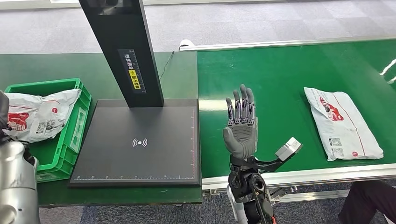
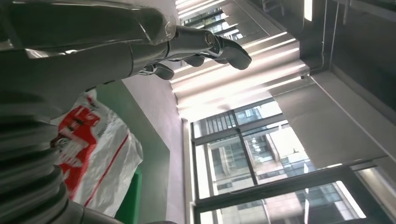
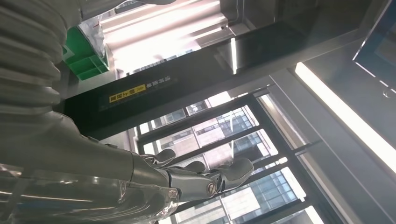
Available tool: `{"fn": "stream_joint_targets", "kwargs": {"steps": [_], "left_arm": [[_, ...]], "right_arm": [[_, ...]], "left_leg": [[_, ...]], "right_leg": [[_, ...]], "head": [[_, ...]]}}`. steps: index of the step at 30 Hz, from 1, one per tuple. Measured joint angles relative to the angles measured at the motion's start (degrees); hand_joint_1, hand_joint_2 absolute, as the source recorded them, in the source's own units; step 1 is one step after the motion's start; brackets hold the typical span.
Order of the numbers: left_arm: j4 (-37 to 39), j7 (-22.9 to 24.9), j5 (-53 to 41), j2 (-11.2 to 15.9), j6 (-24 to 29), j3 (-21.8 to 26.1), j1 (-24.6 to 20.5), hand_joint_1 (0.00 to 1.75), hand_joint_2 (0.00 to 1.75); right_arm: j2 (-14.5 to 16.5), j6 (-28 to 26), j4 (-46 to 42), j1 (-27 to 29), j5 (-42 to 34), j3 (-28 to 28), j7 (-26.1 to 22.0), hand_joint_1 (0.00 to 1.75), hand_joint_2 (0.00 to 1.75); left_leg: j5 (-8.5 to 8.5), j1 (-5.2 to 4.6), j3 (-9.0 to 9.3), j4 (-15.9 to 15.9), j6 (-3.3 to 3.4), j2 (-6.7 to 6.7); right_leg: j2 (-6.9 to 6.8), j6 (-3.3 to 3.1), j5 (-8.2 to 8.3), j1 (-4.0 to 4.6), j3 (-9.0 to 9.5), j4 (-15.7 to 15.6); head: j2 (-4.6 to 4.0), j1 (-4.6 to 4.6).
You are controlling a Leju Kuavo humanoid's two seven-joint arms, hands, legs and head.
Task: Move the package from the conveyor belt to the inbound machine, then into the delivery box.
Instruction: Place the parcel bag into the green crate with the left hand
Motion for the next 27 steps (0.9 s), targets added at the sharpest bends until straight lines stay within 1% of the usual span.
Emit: {"fn": "stream_joint_targets", "kwargs": {"steps": [2,4,8,10,12,13,15,17,19,21,23,27], "left_arm": [[-6.8,-0.27,1.72,-2.09,0.26,-1.49,5.21,0.0,1.75],[-12.05,-0.36,2.42,-3.59,0.57,-2.84,9.11,0.0,1.75],[-19.35,-0.37,1.99,-5.32,0.96,-5.43,14.19,0.0,1.75],[-23.07,-0.34,1.86,-6.64,0.69,-7.34,17.0,0.0,1.75],[-27.48,-0.35,3.38,-8.2,-1.16,-9.6,20.39,0.0,1.75],[-29.77,-0.36,4.58,-9.02,-2.96,-11.0,22.28,0.0,1.75],[-33.76,-0.38,7.11,-10.6,-8.23,-14.17,26.37,0.0,1.75],[-36.35,-0.37,9.2,-12.15,-15.11,-18.33,30.54,0.0,1.75],[-37.17,-0.22,10.84,-13.78,-21.83,-22.93,34.22,0.0,1.75],[-36.29,0.09,12.49,-15.37,-28.11,-26.63,36.67,0.0,1.75],[-33.98,0.49,12.72,-16.83,-32.62,-29.13,37.93,0.0,1.75],[-30.01,1.3,9.4,-18.89,-35.66,-31.24,39.8,0.0,1.75]], "right_arm": [[0.0,-0.17,0.13,-0.03,-0.16,-0.03,0.0,0.0,1.75],[0.0,-0.18,0.26,-0.08,-0.2,-0.03,0.0,0.0,1.75],[0.0,-0.25,0.37,-0.16,-0.21,-0.06,-0.01,0.0,1.75],[0.0,-0.43,0.36,-0.19,-0.16,-0.11,0.03,0.0,1.75],[-0.01,-1.17,0.22,-0.08,0.12,-0.22,0.15,0.0,1.75],[-0.02,-2.05,0.03,0.11,0.69,-0.31,0.09,0.0,1.75],[-0.04,-5.11,-0.7,0.89,3.38,-0.46,-0.36,0.0,1.75],[-0.04,-9.65,-1.72,2.06,8.16,-0.44,-0.77,0.0,0.87],[-0.04,-13.78,-2.39,3.18,13.5,-0.04,-0.62,0.0,0.87],[-0.02,-16.68,-2.42,3.84,18.35,0.78,-0.12,0.0,1.75],[0.1,-19.03,-1.98,4.07,22.68,1.91,0.83,0.0,1.75],[0.37,-21.88,-0.24,5.0,27.7,4.04,2.38,0.0,1.75]], "left_leg": [[-0.01,-0.02,-0.04,0.0,0.0,0.0],[-0.02,-0.02,-0.09,0.0,0.01,-0.01],[-0.02,-0.02,-0.1,0.0,0.01,-0.02],[-0.02,-0.02,-0.09,0.0,0.01,-0.02],[-0.02,-0.02,-0.07,0.0,0.01,-0.01],[-0.03,-0.02,-0.07,0.0,0.01,-0.01],[-0.06,-0.03,-0.07,0.0,0.03,-0.04],[-0.11,-0.04,-0.1,0.0,0.06,-0.06],[-0.17,-0.04,-0.13,0.0,0.09,-0.04],[-0.2,-0.05,-0.14,0.0,0.11,-0.03],[-0.21,-0.05,-0.15,-0.01,0.11,-0.05],[-0.2,-0.03,-0.14,-0.01,0.1,-0.04]], "right_leg": [[0.0,0.0,-0.01,0.0,-0.02,-0.01],[-0.01,0.01,-0.01,0.01,-0.05,-0.03],[-0.01,0.01,-0.01,0.0,-0.06,-0.05],[-0.01,0.01,0.0,0.0,-0.05,-0.05],[0.0,0.01,0.0,0.0,-0.05,-0.05],[0.0,0.01,0.0,0.0,-0.06,-0.06],[-0.01,0.03,-0.02,0.0,-0.06,-0.08],[-0.03,0.05,-0.04,-0.01,-0.06,-0.1],[-0.01,0.06,-0.05,-0.02,-0.06,-0.11],[-0.01,0.06,-0.05,-0.03,-0.07,-0.12],[-0.01,0.06,-0.05,-0.03,-0.06,-0.13],[-0.01,0.06,-0.05,-0.01,-0.06,-0.12]], "head": [[0.01,0.01],[0.01,0.01],[0.0,0.0],[0.0,0.01],[0.01,0.0],[0.01,0.0],[0.01,0.0],[0.01,-0.01],[0.02,-0.01],[0.01,0.0],[0.0,0.01],[0.0,-0.02]]}}
